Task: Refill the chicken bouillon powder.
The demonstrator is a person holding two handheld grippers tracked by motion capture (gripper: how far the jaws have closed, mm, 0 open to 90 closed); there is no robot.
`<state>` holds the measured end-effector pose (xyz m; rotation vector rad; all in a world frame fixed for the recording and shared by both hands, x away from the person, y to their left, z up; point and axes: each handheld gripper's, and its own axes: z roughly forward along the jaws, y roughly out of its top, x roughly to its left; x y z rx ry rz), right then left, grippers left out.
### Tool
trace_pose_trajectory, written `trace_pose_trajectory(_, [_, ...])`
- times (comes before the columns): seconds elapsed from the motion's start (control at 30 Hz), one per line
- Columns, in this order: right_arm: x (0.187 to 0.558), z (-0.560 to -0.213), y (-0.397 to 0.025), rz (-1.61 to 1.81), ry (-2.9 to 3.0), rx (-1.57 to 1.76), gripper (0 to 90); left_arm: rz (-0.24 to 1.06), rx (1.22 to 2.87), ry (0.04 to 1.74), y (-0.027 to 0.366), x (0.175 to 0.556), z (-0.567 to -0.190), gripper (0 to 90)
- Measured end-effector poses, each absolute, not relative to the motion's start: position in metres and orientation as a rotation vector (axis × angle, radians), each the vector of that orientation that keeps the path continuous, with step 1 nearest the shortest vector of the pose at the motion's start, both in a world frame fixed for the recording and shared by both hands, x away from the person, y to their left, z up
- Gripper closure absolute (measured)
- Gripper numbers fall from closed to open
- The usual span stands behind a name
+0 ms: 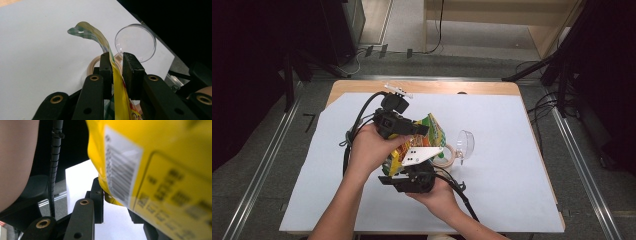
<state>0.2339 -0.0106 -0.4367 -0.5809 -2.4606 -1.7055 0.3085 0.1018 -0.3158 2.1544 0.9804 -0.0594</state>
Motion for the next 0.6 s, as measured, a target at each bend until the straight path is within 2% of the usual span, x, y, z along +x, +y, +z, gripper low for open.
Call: trace_pose_trajectory(0.6, [0.2312, -0.4408, -0.0163, -1.669, -2.497, -0.556, 71.8, -0.090, 2.145, 0.965, 0.1001, 0.3080, -0.3243, 78.0])
